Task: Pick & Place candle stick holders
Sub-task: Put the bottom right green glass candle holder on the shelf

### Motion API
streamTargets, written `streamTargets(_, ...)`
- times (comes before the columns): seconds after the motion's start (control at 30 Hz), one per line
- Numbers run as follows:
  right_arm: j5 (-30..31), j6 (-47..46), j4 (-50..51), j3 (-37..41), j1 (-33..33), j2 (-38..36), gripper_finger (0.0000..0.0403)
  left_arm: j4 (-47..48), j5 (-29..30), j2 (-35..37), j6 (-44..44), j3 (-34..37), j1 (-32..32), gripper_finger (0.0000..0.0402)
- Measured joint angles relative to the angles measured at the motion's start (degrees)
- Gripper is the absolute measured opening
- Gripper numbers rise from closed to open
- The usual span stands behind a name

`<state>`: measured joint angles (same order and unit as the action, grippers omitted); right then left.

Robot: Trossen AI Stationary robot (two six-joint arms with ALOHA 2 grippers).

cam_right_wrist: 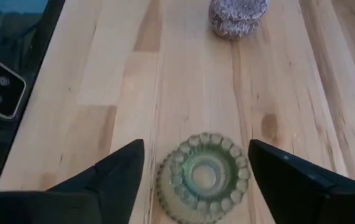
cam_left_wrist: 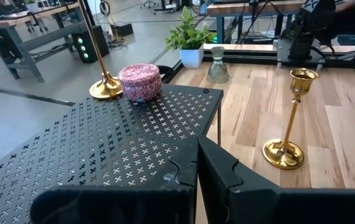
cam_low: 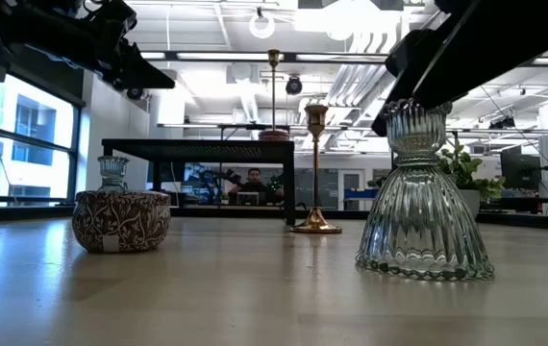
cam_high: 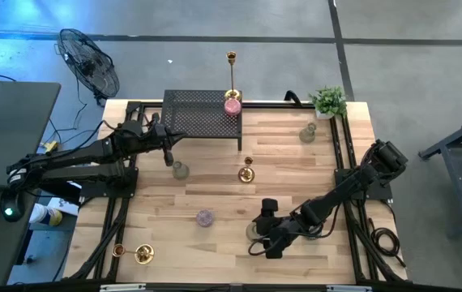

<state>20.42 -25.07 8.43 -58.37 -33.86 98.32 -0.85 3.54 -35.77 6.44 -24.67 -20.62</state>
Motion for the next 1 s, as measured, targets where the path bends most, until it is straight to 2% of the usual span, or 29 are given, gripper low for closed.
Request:
streamTargets(0.4, -1.7, 2.7, -1.7, 0.3, 1.6, -0.9, 0.016, 0.4, 0.1, 0.0, 0.0, 0.0, 0.0, 0.0001)
streamTargets(0.53, -2.0, 5.8, -1.8, -3.6, 3.0, -3.8, 0.016, 0.5, 0.1, 0.0, -0.6, 0.0, 0.0, 0.0001)
streamTargets(0.73, -1.8, 8.8, 4.8, -12.1, 7.7, -8.1, 0.016, 0.6, 0.1, 0.0, -0.7, 0.0, 0.0, 0.0001)
streamTargets(0.87, -0.5, 14.4, 13.3, -22.5, 13.2, -7.4, 0.016, 0.5, 0.1, 0.0, -0.7, 0.0, 0.0, 0.0001)
streamTargets(1.0, -0.4, 17.7, 18.6, -30.8, 21.7, -5.9, 0.016, 0.5, 0.1, 0.0, -0.7, 0.0, 0.0, 0.0001)
